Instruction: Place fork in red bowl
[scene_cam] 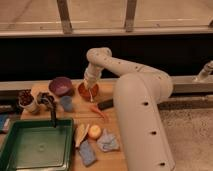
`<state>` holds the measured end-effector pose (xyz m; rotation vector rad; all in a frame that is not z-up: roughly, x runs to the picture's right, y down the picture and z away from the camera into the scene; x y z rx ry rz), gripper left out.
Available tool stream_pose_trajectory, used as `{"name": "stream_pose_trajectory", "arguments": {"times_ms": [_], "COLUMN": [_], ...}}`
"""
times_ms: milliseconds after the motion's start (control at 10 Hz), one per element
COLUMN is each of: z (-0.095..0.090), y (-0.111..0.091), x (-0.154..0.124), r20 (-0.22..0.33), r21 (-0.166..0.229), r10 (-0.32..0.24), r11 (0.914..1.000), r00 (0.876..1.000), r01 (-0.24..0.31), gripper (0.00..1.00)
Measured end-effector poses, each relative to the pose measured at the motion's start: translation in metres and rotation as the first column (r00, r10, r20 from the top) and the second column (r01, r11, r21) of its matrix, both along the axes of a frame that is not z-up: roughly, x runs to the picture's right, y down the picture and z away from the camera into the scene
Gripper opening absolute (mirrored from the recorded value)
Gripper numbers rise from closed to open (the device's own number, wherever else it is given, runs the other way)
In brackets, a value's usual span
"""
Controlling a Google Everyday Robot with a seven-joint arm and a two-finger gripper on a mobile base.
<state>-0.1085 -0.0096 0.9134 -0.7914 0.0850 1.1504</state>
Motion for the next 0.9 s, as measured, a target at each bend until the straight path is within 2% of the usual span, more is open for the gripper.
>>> {"name": "stream_pose_trajectory", "arguments": {"times_ms": [100,200,300,400,900], "z": [0.0015,0.0032,0.0055,0.0064,0.0065], "y": [0.0005,0.0012,0.0028,0.0039,0.0038], "x": [-0.0016,-0.0022,-0.0021,-0.0021,-0.0017], "r20": [0.001,0.002,0.005,0.007,0.006], "r21": [-0.006,-0.015,-0.029,-0.036,-0.035], "r10": [-0.003,-0.006,-0.010,-0.012,-0.012], "r11": [1.0000,0.9999,0.9995,0.9993,0.9993], "r00": [1.000,1.000,1.000,1.000,1.000], "r01": [0.003,0.006,0.010,0.012,0.013], "gripper": [0.03,0.10,0.23,0.30,0.31]}}
